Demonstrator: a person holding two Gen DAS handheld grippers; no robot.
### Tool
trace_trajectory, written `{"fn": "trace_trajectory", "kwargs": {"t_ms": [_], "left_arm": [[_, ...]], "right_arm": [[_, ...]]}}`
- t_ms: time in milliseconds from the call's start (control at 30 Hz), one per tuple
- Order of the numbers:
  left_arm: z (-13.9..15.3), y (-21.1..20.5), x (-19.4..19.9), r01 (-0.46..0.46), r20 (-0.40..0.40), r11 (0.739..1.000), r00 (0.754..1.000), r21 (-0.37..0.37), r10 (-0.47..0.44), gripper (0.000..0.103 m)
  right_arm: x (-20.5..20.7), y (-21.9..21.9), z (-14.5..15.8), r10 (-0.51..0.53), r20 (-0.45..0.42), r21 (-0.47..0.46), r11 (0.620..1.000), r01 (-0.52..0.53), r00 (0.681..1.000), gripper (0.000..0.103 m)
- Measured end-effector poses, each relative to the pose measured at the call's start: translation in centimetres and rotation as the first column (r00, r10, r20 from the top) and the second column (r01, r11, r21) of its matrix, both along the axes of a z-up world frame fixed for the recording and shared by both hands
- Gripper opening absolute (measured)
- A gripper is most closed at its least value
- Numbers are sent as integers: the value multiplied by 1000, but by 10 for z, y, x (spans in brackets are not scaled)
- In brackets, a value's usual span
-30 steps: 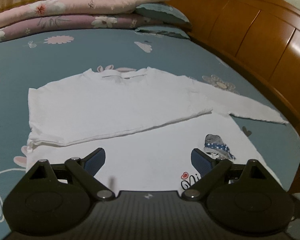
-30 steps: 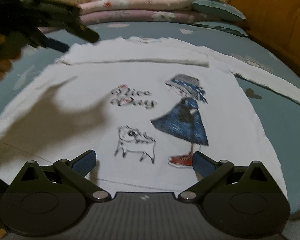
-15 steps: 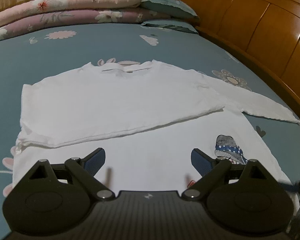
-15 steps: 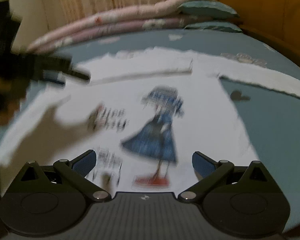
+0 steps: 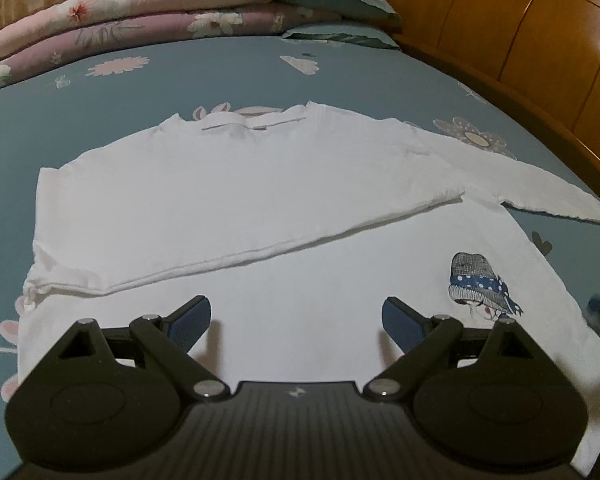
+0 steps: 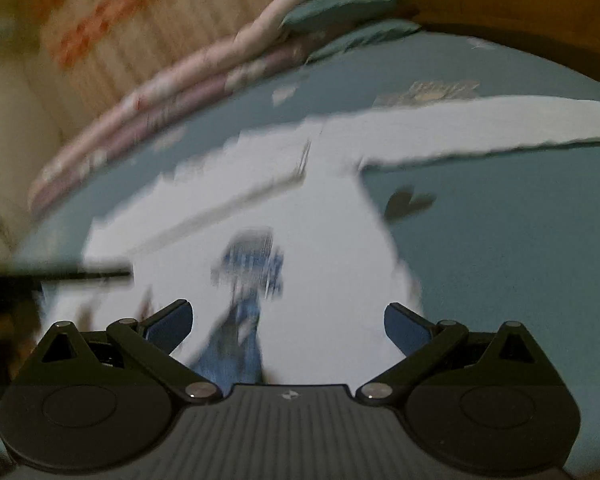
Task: Fold clothes
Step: 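Move the open right gripper across the shirt toward the unfolded sleeve cuff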
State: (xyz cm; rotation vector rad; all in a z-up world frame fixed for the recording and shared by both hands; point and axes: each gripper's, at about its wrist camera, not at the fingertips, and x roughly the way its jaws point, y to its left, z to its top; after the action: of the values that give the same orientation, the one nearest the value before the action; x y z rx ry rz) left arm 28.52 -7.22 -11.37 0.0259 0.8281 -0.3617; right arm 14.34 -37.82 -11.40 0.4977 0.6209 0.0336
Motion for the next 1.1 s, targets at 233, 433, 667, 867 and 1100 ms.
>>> {"fn": "trace_trajectory", "kwargs": {"t_ms": [233, 433, 667, 867, 1100], "left_arm": [[-2, 4, 3, -24, 1, 1000, 1000, -4, 24, 93], [-5, 10, 9, -50, -25, 998, 998, -29, 49, 93], [-12, 8, 12, -58, -37, 998, 998, -3, 58, 93], [-16, 4, 12, -53, -32, 998, 998, 25, 54, 93], [-17, 3, 13, -51, -26, 998, 998, 28, 52, 93]], "right_arm": [[7, -108, 18, -248, 42, 171, 956, 237, 968, 103], [-4, -213, -13, -471, 14, 499, 767, 402, 882, 103], [-3, -276, -44, -593, -45, 577, 642, 505, 804, 103], [15, -294, -50, -603, -59, 526, 658, 538, 795, 103], [26, -307, -53, -611, -31, 499, 676, 542, 791, 103]]}}
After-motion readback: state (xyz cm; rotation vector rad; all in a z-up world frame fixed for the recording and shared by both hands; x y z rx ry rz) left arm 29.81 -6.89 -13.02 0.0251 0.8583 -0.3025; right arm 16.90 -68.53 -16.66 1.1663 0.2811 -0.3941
